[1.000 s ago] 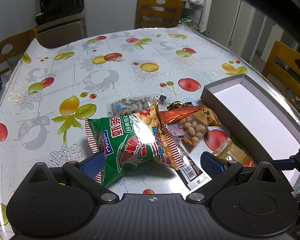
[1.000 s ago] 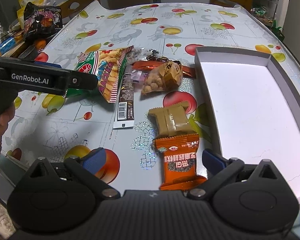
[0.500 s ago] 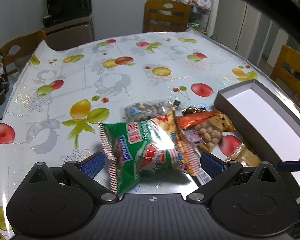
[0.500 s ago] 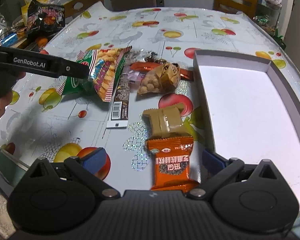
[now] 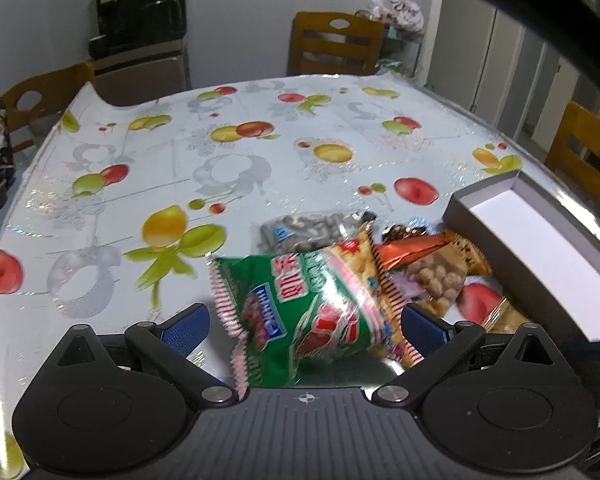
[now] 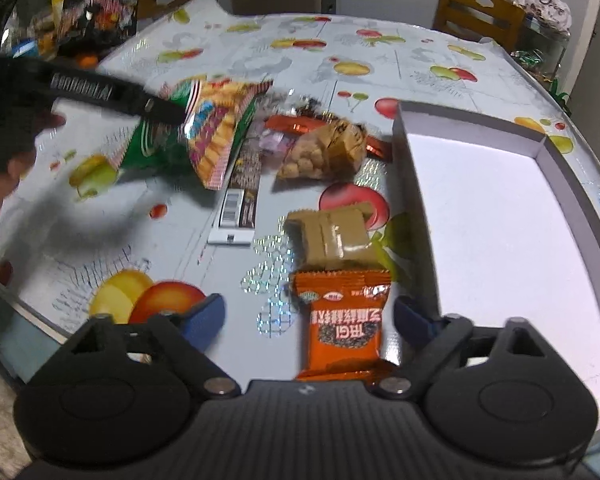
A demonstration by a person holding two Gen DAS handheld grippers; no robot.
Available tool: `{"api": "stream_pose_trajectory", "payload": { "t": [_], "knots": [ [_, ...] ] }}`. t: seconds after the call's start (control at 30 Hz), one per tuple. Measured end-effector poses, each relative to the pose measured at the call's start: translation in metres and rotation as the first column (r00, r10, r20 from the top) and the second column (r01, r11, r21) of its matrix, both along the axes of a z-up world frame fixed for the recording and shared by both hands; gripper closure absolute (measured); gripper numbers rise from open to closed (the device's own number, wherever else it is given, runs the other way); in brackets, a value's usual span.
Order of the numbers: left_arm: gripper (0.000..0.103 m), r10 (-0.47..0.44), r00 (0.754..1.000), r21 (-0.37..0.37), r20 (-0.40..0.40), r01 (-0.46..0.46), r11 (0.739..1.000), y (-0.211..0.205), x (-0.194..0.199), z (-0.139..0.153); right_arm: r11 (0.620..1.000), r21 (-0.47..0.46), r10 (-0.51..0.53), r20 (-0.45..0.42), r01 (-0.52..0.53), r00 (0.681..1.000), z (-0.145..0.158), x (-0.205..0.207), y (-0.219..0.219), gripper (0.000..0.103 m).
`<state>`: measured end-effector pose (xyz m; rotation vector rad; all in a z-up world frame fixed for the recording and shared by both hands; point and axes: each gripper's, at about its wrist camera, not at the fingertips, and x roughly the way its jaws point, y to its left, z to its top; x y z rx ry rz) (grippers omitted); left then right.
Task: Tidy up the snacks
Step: 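Grasp the green shrimp-chip bag with left tool while right tool grasps orange seed packet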
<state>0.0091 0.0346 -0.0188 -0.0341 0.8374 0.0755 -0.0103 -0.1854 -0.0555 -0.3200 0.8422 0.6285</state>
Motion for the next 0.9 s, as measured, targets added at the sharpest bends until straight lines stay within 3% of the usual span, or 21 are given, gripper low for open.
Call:
{"api": "stream_pose_trajectory", "payload": {
  "t": [0.2, 0.37, 0.6, 0.63, 0.9],
  "knots": [
    [0.000, 0.008, 0.999, -0.054, -0.038, -0.011, 0.998, 0.001, 0.019, -0.020, 0.999, -0.036, 0.003, 0.025, -0.002, 1.000, -0.011, -0.003, 0.005, 0.030],
    [0.000, 0.003, 0.999, -0.022, -0.045, -0.004, 1.000, -0.002, 0.022, -0.031, 1.000, -0.009, -0.001, 0.035, 0.001, 0.999, -0.011, -0.003, -0.001, 0.045],
    [0.010, 0.002, 1.000, -0.020, -0.012, -0.003, 1.000, -0.003, 0.015, -0.028, 1.000, 0.014, -0.007, 0.034, 0.007, 0.999, -0.010, -0.002, -0.005, 0.055],
    [0.010, 0.001, 1.000, -0.014, -0.011, -0.001, 1.000, -0.004, 0.014, -0.027, 1.000, 0.017, -0.008, 0.035, 0.007, 0.999, -0.010, -0.002, -0.006, 0.061],
    [0.013, -0.017, 0.999, 0.015, 0.045, 0.016, 1.000, -0.010, 0.003, -0.008, 0.998, 0.056, -0.011, 0.050, 0.008, 0.999, -0.002, -0.005, -0.014, 0.065]
  ]
}}
